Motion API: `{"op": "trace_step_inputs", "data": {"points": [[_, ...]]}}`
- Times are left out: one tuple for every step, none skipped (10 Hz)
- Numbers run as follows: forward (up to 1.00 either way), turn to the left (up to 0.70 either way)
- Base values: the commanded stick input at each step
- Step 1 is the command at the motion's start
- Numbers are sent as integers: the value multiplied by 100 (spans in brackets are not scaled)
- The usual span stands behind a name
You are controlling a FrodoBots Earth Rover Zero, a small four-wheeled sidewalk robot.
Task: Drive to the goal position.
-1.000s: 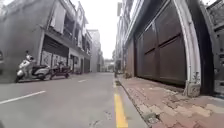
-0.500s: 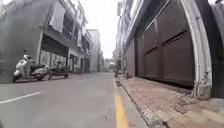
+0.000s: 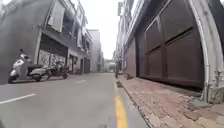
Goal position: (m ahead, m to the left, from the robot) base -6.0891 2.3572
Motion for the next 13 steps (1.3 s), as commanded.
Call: {"op": "trace_step_inputs", "data": {"points": [[47, 1], [47, 1], [47, 1], [47, 1], [47, 1], [47, 1], [47, 1], [47, 1], [47, 1], [47, 1], [47, 1], [47, 1], [47, -1]]}}
